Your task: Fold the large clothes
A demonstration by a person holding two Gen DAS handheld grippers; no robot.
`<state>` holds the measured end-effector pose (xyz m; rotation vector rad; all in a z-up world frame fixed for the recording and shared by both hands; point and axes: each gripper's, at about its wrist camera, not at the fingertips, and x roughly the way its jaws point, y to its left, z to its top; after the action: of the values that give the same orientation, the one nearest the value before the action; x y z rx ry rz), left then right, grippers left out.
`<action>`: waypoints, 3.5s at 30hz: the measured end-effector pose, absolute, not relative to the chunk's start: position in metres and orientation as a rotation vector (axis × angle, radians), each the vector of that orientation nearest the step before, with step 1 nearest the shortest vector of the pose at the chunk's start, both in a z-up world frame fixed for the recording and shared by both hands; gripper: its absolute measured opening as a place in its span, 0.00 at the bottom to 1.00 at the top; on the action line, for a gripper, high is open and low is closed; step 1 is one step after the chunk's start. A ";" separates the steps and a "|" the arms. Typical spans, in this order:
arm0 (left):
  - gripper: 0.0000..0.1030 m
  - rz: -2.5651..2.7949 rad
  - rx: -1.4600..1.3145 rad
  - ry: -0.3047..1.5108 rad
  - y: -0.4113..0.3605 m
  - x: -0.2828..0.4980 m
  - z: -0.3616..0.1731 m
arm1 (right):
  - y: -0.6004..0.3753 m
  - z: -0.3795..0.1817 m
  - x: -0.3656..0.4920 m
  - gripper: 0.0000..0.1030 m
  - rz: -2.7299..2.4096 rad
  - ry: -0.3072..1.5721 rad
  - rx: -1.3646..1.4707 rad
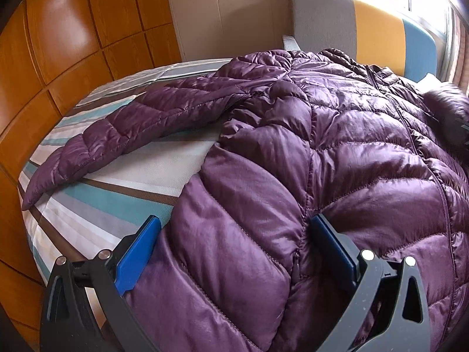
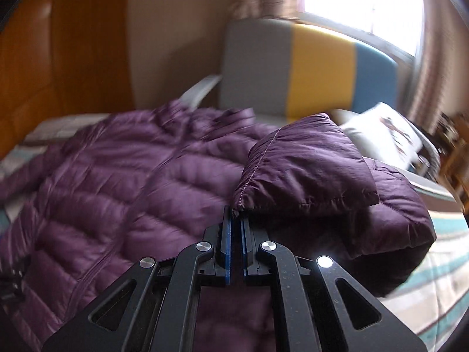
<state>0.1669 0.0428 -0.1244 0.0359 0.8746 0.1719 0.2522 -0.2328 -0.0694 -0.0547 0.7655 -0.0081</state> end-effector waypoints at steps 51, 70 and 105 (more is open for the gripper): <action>0.08 -0.075 0.017 0.906 -0.095 0.328 -0.097 | -0.360 -0.050 0.159 0.57 -0.490 0.696 0.284; 0.07 0.070 -0.072 0.827 -0.010 0.290 -0.100 | -0.343 -0.081 0.254 0.33 -0.271 0.807 0.264; 0.45 -0.042 0.060 0.866 -0.090 0.324 -0.108 | -0.320 -0.108 0.249 0.31 -0.280 0.885 0.130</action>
<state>0.3243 -0.0896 -0.1079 0.0601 0.8658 -0.0421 0.2487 -0.3195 -0.1085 0.1298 0.8850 -0.2805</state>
